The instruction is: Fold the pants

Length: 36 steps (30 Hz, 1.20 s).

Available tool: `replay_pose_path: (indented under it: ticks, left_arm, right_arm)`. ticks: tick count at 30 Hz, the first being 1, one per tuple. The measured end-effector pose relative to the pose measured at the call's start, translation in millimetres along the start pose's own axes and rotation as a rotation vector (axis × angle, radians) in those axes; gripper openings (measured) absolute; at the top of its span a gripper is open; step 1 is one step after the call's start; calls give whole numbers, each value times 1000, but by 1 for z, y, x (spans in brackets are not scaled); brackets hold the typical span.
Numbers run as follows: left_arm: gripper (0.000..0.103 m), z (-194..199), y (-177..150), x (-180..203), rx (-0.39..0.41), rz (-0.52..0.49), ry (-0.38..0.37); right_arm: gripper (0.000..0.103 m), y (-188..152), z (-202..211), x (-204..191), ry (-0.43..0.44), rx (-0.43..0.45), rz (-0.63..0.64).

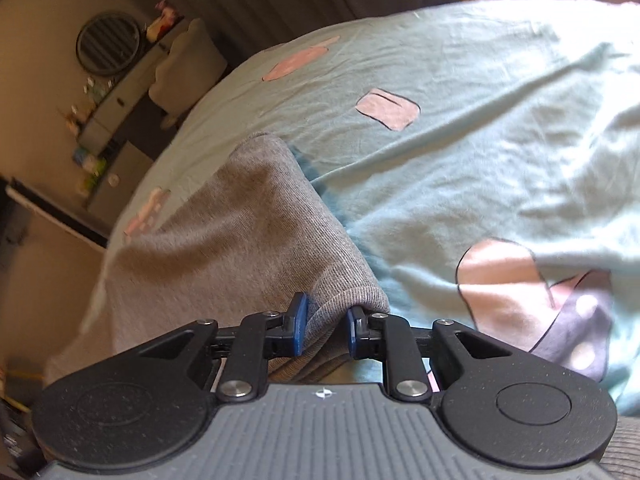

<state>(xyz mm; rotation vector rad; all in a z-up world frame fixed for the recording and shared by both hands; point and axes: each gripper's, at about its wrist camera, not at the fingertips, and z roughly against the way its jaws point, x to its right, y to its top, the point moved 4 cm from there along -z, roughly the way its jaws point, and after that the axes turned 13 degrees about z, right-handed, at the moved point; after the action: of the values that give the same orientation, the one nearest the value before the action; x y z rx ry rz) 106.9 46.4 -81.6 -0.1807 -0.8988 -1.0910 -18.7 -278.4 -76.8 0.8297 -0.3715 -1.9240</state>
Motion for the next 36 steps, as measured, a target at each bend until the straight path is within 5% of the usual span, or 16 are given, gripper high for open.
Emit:
replay_pose_path:
  ticks: [5,11,16,26,31,36]
  left_arm:
    - [37,2,1,-3,12,5,27]
    - [40,2,1,-1,9,-5,3]
    - [41,-4,-2,3,10,-41,14]
    - [51,-9,-5,4,37,-72,2]
    - [53,-13,-3,6,55,-88,-6]
    - [54,-18,-2,12,86,-156,6]
  right_arm:
    - [19,0,-1,-15,-95,-19,116]
    - [29,7,27,-16,-20,-40,152]
    - [30,26,39,-34,-48,43,279]
    - [30,49,-56,-133,90,39,663]
    - [31,61,-114,-153,-13,19,759]
    - [30,85,-111,-127,-142,98,594]
